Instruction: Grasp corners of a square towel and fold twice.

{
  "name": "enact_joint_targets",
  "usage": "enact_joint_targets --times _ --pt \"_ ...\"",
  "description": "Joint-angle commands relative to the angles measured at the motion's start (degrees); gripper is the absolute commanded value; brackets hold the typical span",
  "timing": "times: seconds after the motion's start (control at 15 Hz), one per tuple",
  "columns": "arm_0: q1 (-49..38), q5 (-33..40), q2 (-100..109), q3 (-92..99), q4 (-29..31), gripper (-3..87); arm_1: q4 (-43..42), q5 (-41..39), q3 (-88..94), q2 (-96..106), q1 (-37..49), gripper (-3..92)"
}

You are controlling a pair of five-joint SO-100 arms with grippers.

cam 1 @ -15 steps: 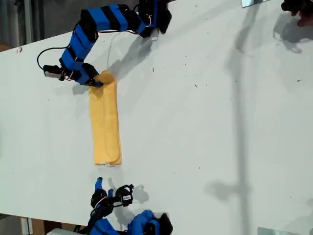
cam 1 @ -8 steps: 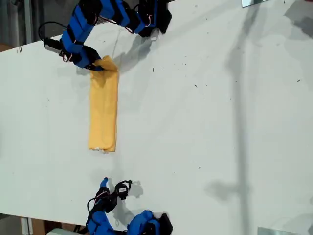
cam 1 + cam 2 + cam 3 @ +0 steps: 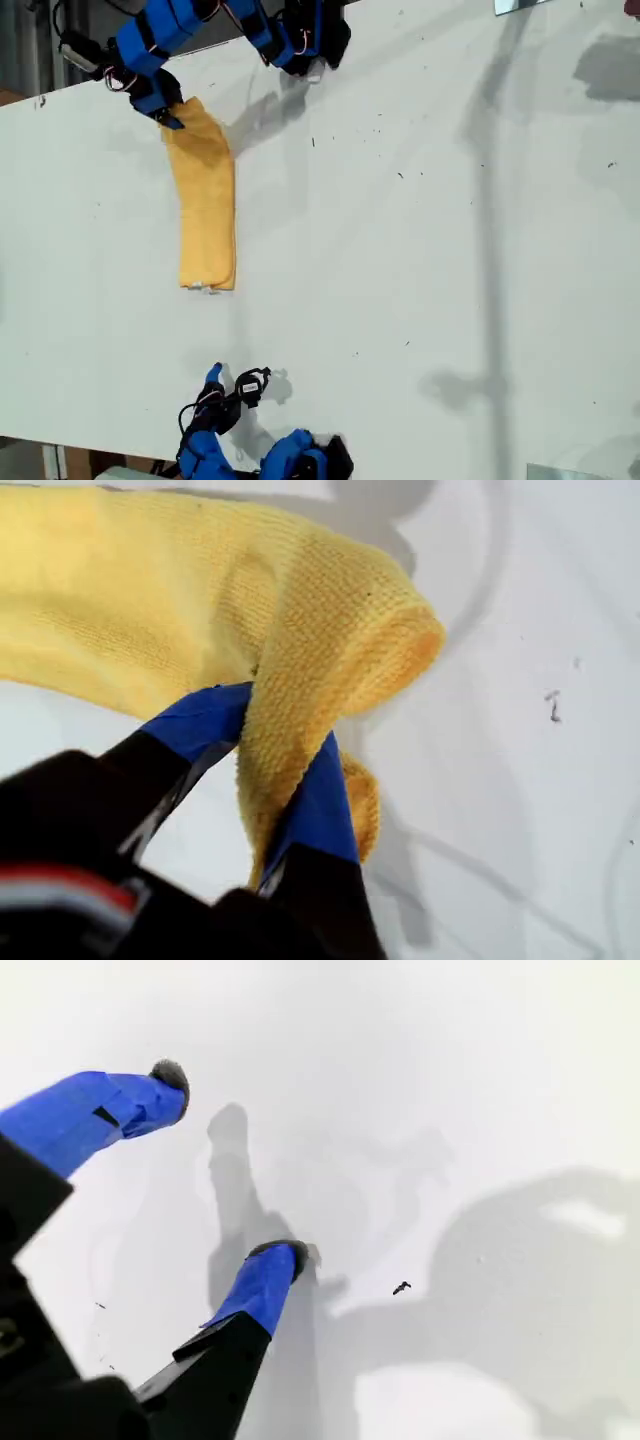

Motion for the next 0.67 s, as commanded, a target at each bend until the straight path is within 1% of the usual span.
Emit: enact_joint_targets --times 0.0,0.13,0.2,0.33,0.47,0.6 --pt "-0.7 0.0 -0.1 -2.7 -0.9 29.7 0.5 -2.9 -14.2 -4.0 -7.4 -0.1" --pt "-0.7 0.3 -0.4 -3.0 -0.9 29.6 -1.8 -6.3 -25.7 -11.9 -14.9 -0.1" --pt "-0.7 0.3 -0.4 -3.0 -0.9 29.6 -4.3 -7.5 -29.6 -14.9 -18.1 -0.1" --pt "-0.7 0.4 -0.5 -3.1 -0.9 29.5 -7.8 -8.8 -36.6 -21.2 -23.3 -0.1" --pt "-0.7 0.5 -0.8 -3.3 -0.9 29.4 -13.4 -12.6 -39.4 -24.5 -27.6 -0.1" --pt "-0.6 0.6 -1.1 -3.5 -0.8 29.4 -17.9 -13.5 -40.8 -26.6 -30.4 -0.1"
